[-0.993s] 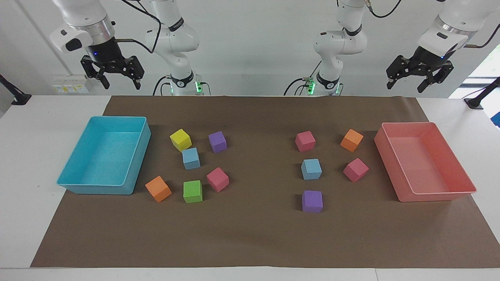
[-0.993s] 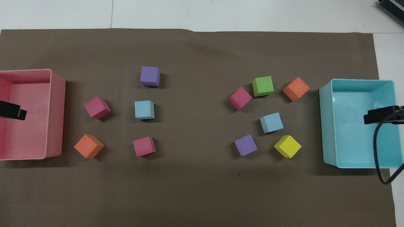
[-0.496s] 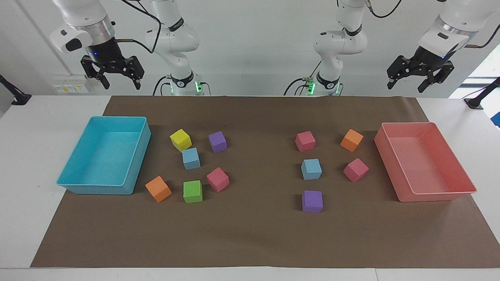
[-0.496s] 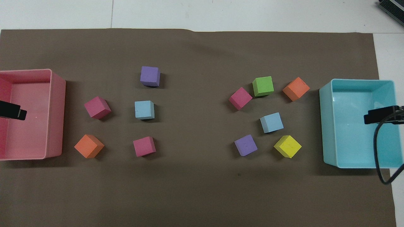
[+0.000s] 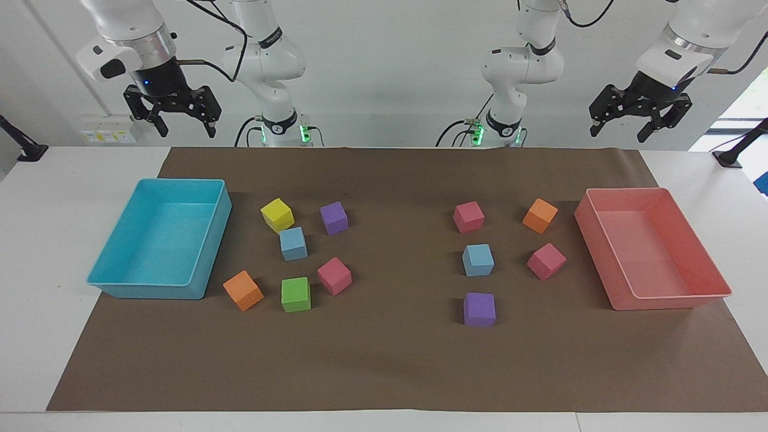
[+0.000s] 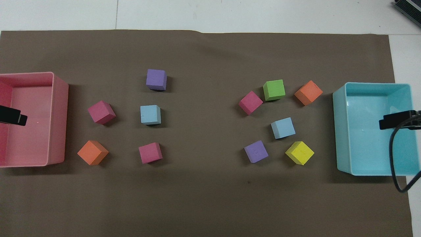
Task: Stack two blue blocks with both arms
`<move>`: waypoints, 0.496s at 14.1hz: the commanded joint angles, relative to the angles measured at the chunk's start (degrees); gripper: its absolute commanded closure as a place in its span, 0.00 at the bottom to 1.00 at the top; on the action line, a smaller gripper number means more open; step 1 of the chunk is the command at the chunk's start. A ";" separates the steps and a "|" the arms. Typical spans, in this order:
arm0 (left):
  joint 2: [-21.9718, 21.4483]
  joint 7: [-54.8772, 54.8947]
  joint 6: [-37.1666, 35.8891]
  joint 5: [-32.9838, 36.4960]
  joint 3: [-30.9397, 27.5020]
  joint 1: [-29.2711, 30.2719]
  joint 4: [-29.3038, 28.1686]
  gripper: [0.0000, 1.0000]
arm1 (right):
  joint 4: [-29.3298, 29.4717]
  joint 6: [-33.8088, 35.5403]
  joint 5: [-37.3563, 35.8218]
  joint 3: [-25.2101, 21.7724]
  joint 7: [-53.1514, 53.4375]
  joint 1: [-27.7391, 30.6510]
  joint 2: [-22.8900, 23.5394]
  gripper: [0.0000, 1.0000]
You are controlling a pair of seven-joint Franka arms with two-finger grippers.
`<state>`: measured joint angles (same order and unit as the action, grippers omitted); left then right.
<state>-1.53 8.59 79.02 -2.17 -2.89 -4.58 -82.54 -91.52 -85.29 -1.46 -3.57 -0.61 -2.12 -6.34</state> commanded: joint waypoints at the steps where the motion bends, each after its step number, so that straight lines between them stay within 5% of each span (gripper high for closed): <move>1: -1.64 -0.24 0.26 -0.46 -2.38 -1.40 -1.83 0.00 | -0.15 1.60 0.67 0.49 -0.97 0.10 -0.86 0.00; 7: -1.64 -0.24 0.08 -0.46 -2.47 -1.31 -1.83 0.00 | -8.66 -5.57 1.45 2.33 0.35 0.01 -1.74 0.00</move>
<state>-1.56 8.59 79.02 -2.17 -4.59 -4.95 -82.54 -94.95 -86.23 -1.30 -1.81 -0.59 -2.17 -6.79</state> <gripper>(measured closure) 0.000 0.000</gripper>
